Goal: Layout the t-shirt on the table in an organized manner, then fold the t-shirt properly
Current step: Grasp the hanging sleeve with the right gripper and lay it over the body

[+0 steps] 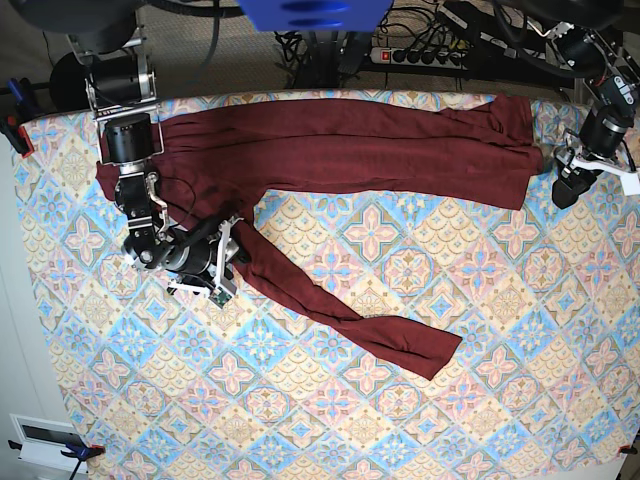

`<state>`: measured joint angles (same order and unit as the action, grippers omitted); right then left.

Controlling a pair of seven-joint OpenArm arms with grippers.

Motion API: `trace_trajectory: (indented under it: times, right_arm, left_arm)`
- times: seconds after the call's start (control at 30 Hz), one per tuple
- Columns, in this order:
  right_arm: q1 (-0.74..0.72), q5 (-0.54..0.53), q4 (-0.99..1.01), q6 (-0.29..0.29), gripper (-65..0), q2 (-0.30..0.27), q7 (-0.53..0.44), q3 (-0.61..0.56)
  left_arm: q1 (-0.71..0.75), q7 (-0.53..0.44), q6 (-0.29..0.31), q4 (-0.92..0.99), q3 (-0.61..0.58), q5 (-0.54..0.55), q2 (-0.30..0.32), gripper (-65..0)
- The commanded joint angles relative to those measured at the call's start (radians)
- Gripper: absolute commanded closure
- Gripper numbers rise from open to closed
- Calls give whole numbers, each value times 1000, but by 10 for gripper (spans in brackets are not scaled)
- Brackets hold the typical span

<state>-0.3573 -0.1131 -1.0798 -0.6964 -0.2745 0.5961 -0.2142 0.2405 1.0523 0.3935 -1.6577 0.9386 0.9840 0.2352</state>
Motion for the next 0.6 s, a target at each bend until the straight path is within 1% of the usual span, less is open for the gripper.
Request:
trace_trajectory:
  times: [0.0, 0.03, 0.07, 0.17, 0.2, 0.27, 0.37, 0.43, 0.57]
  right_arm:
    - [-13, 20, 2, -2, -242, -6, 25, -1]
    - [-13, 20, 3, -2, -221, -6, 25, -1]
    - [-13, 20, -3, -2, -180, -6, 25, -1]
    - [-9, 20, -43, -2, -17, -7, 26, 3]
    - [-9, 17, -70, -2, 0, -7, 26, 6]
    - [-6, 16, -141, -2, -16, -7, 28, 6]
    - [71, 16, -262, -2, 0, -9, 29, 8]
    - [125, 16, -383, -2, 0, -10, 69, 9]
    - [254, 16, -662, -2, 0, -10, 140, 3]
  left_arm:
    - [-3, -17, 8, -17, 4, 22, 17, -303]
    - [-3, -17, 8, -17, 4, 22, 17, -303]
    - [-3, -17, 8, -17, 4, 22, 17, -303]
    - [-3, -17, 8, -17, 3, 13, 17, -303]
    - [-5, -17, 8, -17, -2, 2, 16, -303]
    - [-5, -20, 8, -17, -25, -23, 10, -303]
    - [-5, -22, 8, -17, -37, -47, 10, -303]
    - [-5, -24, 8, -16, -37, -49, -7, -303]
    - [-11, -24, 8, -16, -37, -69, -20, -303]
